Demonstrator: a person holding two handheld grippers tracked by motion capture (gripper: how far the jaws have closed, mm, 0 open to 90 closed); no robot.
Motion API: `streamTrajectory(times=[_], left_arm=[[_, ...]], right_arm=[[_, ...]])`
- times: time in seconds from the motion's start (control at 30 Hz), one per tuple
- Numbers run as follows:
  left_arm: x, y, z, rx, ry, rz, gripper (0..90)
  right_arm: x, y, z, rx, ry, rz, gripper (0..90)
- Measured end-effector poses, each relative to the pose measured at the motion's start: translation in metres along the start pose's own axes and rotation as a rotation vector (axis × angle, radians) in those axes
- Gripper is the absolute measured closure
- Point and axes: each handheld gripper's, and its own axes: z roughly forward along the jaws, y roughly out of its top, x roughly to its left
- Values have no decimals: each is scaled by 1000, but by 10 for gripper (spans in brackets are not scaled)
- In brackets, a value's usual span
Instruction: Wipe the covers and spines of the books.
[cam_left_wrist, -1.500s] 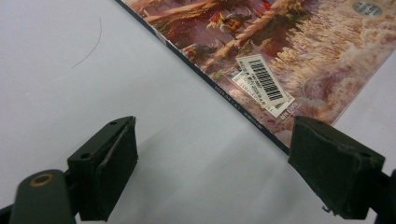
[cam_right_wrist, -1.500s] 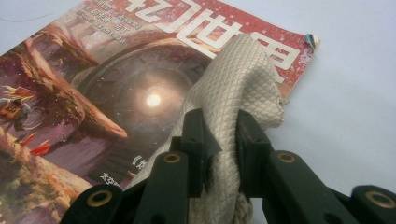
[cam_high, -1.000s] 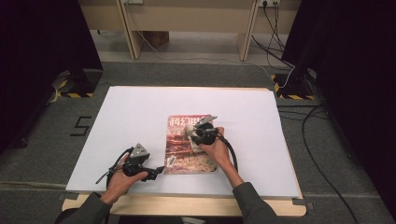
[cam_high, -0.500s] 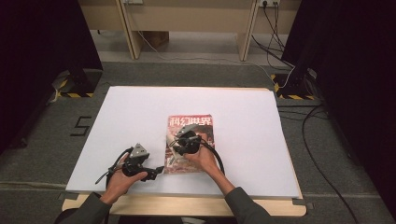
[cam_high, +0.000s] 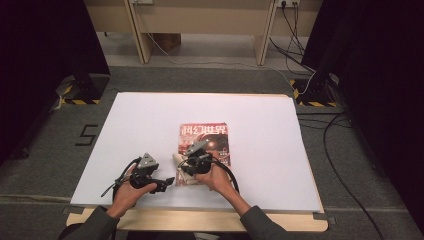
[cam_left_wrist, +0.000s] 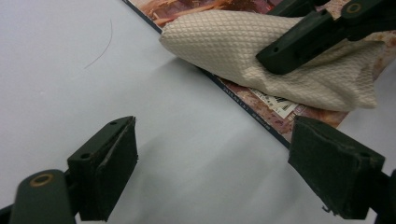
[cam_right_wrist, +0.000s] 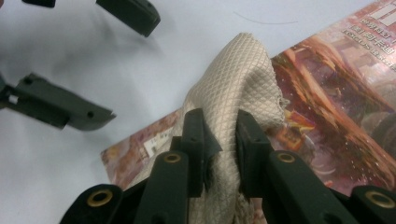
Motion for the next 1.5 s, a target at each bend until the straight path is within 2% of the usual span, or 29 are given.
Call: streamTrajectory(times=[0.1,0.23,0.33,0.57,0.63,0.7,0.8,1.1,1.2,1.3,1.43,1.5], left_arm=[[0,0,-1,-1,1,1,149],[1,0,-1,-2,1,-4,149],[1,-1,-1,-1,1,-3,149],[1,-1,-1,1,2,-2,149],[0,-1,-1,0,2,-2,149],[1,-1,-1,2,1,-2,149],[1,-1,-1,1,1,-3,149],[1,-1,-1,2,2,-3,149],[0,-1,-1,3,2,0,149],[0,-1,-1,3,2,-2,149],[1,-1,-1,4,2,-1,149],[0,-1,-1,3,0,-1,149]], right_arm=[[-4,-4,-3,-4,4,23,763],[-14,-12,-12,-3,-27,44,763],[-27,-23,-24,-3,-61,77,762],[-62,-53,-57,-16,-184,175,762],[-67,-60,-63,-22,-201,206,762],[-71,-64,-68,-21,-218,212,762],[-69,-68,-71,-24,-223,227,764],[-41,-73,-73,-20,-162,169,764],[-36,-76,-75,-22,-151,166,764],[-38,-80,-78,-26,-150,176,764],[-45,-83,-83,-21,-195,188,764],[-49,-84,-87,-37,-216,203,766]])
